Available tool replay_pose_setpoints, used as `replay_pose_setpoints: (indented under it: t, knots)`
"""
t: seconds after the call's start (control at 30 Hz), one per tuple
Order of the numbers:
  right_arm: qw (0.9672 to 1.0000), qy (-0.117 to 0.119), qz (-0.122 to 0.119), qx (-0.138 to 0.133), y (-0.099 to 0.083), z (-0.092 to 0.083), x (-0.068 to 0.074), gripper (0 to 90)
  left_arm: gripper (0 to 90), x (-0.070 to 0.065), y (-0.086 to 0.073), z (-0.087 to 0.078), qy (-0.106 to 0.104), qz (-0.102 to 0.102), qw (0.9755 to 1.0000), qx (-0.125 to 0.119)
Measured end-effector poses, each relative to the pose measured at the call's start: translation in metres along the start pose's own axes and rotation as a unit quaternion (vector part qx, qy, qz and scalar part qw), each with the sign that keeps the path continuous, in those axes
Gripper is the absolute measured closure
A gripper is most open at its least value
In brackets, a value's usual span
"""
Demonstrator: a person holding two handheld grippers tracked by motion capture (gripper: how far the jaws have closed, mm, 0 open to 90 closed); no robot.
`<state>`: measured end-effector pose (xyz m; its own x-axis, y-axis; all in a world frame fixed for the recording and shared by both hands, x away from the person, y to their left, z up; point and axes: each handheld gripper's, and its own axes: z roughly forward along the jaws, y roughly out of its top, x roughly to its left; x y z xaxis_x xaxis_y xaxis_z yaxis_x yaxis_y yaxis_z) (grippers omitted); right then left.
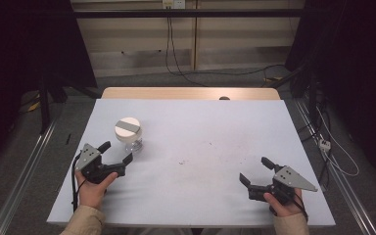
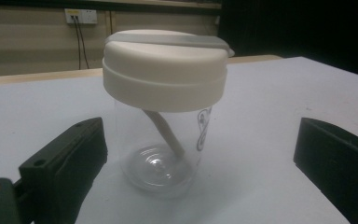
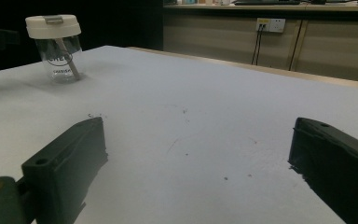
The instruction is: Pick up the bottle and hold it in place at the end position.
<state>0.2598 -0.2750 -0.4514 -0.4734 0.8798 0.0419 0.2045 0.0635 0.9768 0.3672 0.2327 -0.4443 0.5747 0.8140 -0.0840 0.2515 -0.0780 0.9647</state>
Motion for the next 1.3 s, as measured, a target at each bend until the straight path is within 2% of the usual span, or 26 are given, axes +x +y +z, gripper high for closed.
replay_pose_setpoints:
  t: [0.17, 0.27, 0.47, 0.53, 0.7, 0.8, 0.93, 1.3]
  knots:
    - [1.0, -0.001, 0.0, -0.001, 0.0, 0.0, 0.0, 3.4, 2.9, 0.002, 0.0, 0.011, 0.019, 0.0, 0.9996, 0.023]
    - [1.0, 0.001, -0.003, -0.001, 0.0, 0.001, 0.0, 3.4, 3.0, 0.004, 0.0, 0.017, 0.025, -0.007, 0.9992, 0.03]
    - [1.0, 0.007, -0.006, -0.002, 0.001, 0.001, 0.002, 3.4, 3.6, 0.003, 0.001, 0.028, 0.028, -0.001, 0.9991, 0.033]
    - [1.0, 0.008, -0.004, -0.004, 0.002, 0.001, 0.003, 3.5, 3.8, 0.003, 0.001, 0.032, 0.033, -0.001, 0.9986, 0.041]
    - [0.9999, 0.009, -0.005, -0.004, 0.001, 0.001, 0.002, 3.5, 4.3, 0.003, 0.003, 0.04, 0.04, 0.0, 0.9984, 0.04]
    - [0.9999, 0.01, -0.005, -0.004, 0.002, 0.001, 0.002, 3.7, 4.3, 0.004, 0.003, 0.046, 0.038, -0.008, 0.9985, 0.039]
    - [0.9999, 0.012, -0.005, -0.005, 0.002, 0.001, 0.002, 3.8, 4.8, 0.004, 0.003, 0.051, 0.037, -0.005, 0.9984, 0.042]
    - [0.9999, 0.014, -0.004, -0.006, 0.002, 0.001, 0.002, 4.0, 5.7, 0.007, 0.005, 0.065, 0.056, -0.01, 0.9972, 0.048]
